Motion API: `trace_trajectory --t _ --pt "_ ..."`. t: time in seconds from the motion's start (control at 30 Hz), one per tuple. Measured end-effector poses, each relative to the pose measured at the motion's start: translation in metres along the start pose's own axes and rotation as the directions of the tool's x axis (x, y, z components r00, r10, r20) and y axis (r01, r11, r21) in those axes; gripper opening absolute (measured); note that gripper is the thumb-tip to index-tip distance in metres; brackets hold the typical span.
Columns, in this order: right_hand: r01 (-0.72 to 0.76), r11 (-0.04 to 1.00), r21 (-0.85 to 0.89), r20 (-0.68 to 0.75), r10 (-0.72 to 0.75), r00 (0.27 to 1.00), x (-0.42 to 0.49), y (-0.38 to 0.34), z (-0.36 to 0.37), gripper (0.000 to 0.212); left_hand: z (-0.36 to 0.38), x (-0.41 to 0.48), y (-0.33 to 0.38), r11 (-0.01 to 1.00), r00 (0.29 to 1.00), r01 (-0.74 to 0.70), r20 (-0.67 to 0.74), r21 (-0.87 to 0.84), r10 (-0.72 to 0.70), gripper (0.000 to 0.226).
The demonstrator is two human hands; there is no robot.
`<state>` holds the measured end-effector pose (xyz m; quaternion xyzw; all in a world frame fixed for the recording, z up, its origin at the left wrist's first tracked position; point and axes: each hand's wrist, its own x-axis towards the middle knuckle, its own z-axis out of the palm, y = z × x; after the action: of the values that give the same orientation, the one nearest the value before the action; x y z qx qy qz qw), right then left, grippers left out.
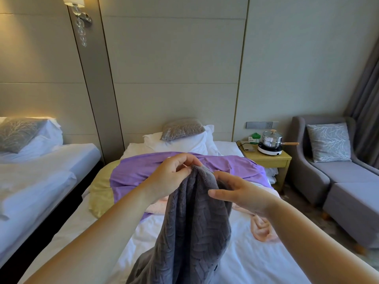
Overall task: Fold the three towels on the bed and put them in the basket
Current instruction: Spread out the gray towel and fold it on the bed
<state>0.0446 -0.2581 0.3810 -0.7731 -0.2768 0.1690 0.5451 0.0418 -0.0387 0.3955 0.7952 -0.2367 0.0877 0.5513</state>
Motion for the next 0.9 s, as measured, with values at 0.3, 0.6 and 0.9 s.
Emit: trace_trajectory --t 0.3,0.6,0.9 --pt "-0.021 0.99 -0.137 -0.345 -0.028 0.938 -0.003 0.007 -0.013 0.036 -0.012 -0.007 0.002 0.996 0.987 0.083 -0.137 0.012 -0.081 0.034" --pt "0.216 0.94 -0.266 -0.399 -0.311 0.862 0.007 -0.017 -0.001 0.027 0.011 -0.008 0.015 0.984 0.962 0.179 0.208 0.002 -0.175 0.024" --pt "0.167 0.984 -0.056 -0.327 -0.176 0.928 0.0 0.001 0.011 0.025 0.008 -0.002 0.01 0.997 0.996 0.038 -0.079 0.064 -0.033 0.019"
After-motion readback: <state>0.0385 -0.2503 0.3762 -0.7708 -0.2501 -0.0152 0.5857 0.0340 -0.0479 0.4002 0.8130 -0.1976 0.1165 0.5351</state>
